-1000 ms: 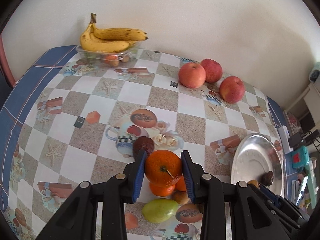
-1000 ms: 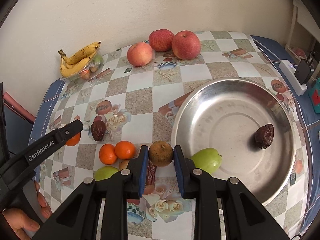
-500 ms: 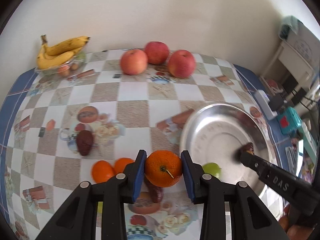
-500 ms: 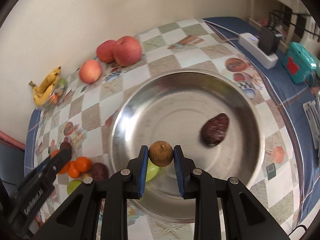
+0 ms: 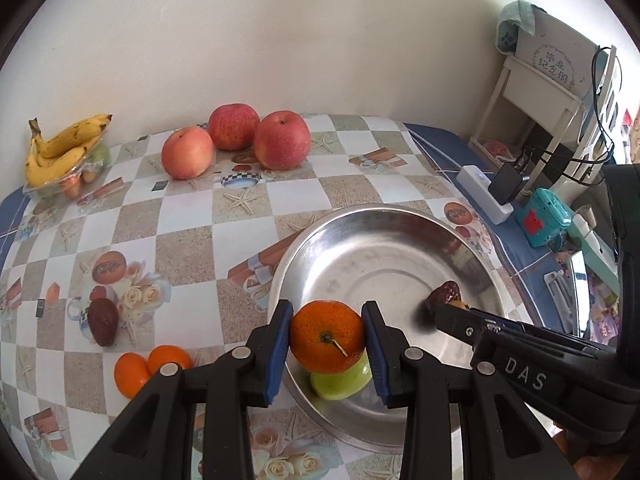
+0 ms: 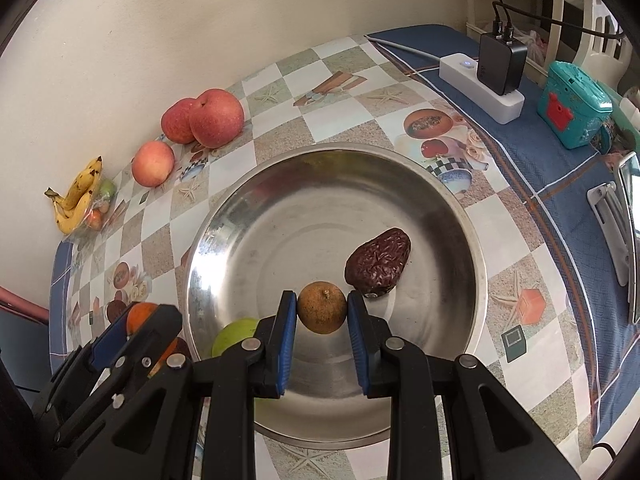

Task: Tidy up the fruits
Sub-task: 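Carry the tangerine and kiwi into the steel bowl and release both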

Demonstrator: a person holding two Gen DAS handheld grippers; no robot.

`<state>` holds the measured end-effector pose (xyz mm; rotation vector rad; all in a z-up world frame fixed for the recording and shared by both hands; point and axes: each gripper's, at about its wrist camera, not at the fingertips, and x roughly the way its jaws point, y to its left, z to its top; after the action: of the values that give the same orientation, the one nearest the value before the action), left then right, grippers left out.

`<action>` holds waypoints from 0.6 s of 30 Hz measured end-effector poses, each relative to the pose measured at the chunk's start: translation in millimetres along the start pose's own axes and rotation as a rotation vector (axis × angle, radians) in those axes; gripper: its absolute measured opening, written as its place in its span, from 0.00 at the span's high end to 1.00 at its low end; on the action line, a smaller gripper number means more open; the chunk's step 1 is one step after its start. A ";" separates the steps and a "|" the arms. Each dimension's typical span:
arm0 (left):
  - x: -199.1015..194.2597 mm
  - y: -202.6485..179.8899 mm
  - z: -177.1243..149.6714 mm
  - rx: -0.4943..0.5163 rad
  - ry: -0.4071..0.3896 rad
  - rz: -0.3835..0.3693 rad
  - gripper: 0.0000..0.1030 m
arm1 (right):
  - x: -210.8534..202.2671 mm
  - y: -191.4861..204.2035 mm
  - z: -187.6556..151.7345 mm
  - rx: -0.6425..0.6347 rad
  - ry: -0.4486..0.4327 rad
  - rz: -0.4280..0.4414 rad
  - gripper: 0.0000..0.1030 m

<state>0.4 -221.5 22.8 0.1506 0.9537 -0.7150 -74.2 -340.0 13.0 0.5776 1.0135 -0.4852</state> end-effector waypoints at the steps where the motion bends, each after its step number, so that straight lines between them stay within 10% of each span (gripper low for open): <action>1: 1.4 -0.1 0.1 -0.001 -0.003 -0.004 0.63 | -0.1 0.6 -0.1 -0.004 -0.001 -0.001 0.74; 18: 4.9 9.2 1.8 -0.044 0.000 -0.010 0.60 | 0.5 2.4 0.1 -0.022 0.003 -0.014 0.72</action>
<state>9.1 -217.6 18.3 0.1069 0.9701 -0.7028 -72.4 -338.3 13.2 0.5522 1.0255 -0.4847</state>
